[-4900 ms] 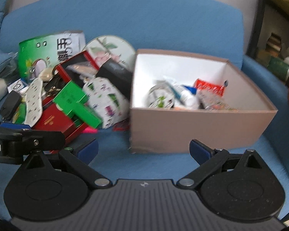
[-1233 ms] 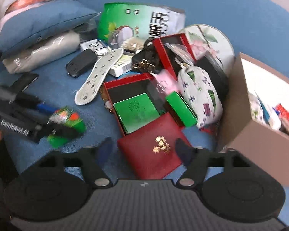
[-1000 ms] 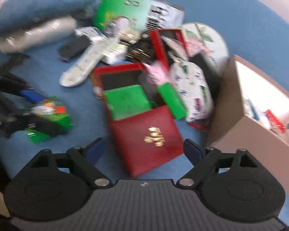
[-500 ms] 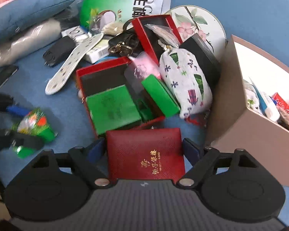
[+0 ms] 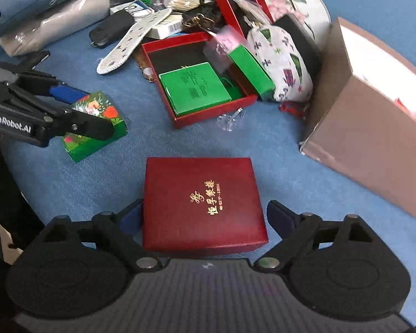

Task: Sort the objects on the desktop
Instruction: 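Carry the soap box and red gift box over the cardboard box and release, then withdraw both tools from the box back toward the pile, then grasp the floral insole with the left tool while the right tool grasps the green square box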

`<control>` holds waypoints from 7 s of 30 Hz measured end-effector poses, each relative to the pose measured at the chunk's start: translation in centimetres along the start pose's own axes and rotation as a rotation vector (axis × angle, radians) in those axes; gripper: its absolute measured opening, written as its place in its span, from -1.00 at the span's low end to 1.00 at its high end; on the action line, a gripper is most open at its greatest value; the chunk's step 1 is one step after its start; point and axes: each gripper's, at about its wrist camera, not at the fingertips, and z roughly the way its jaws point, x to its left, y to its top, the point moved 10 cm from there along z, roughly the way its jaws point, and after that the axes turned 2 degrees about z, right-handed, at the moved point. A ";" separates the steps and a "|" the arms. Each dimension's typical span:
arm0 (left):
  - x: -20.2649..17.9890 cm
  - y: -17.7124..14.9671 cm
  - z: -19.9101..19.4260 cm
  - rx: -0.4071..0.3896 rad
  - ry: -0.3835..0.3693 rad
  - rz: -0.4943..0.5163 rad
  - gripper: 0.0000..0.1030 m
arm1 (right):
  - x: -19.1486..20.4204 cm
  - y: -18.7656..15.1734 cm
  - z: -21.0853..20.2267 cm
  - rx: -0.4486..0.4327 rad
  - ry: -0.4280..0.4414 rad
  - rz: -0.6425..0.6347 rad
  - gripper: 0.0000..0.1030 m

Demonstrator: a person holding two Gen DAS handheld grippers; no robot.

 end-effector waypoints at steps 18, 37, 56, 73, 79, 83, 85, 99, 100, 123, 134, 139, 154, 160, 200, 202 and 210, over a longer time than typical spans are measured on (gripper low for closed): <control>-2.1 1.2 -0.4 0.007 0.082 0.110 0.27 | -1.7 -0.1 -0.7 -0.099 0.082 0.268 0.56; -12.7 19.4 1.4 -0.199 -0.091 0.102 0.28 | -16.0 6.9 -10.5 -0.451 -0.168 0.355 0.56; -16.6 23.3 16.6 -0.068 -0.009 0.125 0.29 | -30.6 7.0 -2.2 -0.263 -0.339 0.417 0.56; -16.4 22.4 15.9 -0.040 -0.020 0.088 0.81 | -30.2 6.4 -2.5 -0.250 -0.340 0.437 0.91; -16.8 22.2 15.1 -0.047 -0.007 0.121 0.81 | -29.8 6.3 -3.8 -0.263 -0.360 0.434 0.91; -17.0 22.1 14.5 -0.050 -0.005 0.130 0.81 | -29.3 6.3 -4.6 -0.270 -0.368 0.417 0.91; -17.1 22.0 13.9 -0.056 -0.004 0.139 0.81 | -28.9 6.5 -5.0 -0.272 -0.367 0.408 0.91; -15.8 19.5 7.0 -0.106 -0.067 0.071 0.81 | -23.2 7.6 -9.9 -0.366 -0.420 0.322 0.91; -15.4 18.9 6.4 -0.112 -0.079 0.056 0.81 | -22.5 7.6 -10.2 -0.372 -0.416 0.317 0.91; 0.4 4.5 0.3 -0.115 0.111 -0.221 0.66 | -1.7 5.4 -0.6 -0.345 -0.075 0.143 0.84; 4.7 5.8 -0.2 -0.162 0.191 -0.236 0.51 | -0.2 7.7 1.5 -0.339 -0.010 0.046 0.39; 7.2 4.9 1.2 -0.119 0.297 -0.247 0.51 | 0.2 8.4 2.6 -0.315 -0.011 -0.018 0.30; 10.3 4.8 2.4 -0.107 0.352 -0.247 0.29 | 2.2 9.2 5.1 -0.214 0.022 -0.175 0.29; 10.9 4.7 2.1 -0.113 0.359 -0.251 0.14 | 1.5 9.7 3.6 -0.245 0.059 -0.107 0.29; 5.8 -1.4 -3.5 0.014 0.246 -0.087 0.15 | 2.8 4.2 -1.0 -0.185 0.113 -0.041 0.19; 6.0 -1.3 -3.2 0.000 0.258 -0.110 0.20 | 2.8 2.6 -0.4 -0.141 0.107 -0.024 0.19; 6.9 0.2 -1.0 -0.012 0.347 -0.067 0.40 | 3.4 1.5 0.9 -0.119 0.094 0.014 0.24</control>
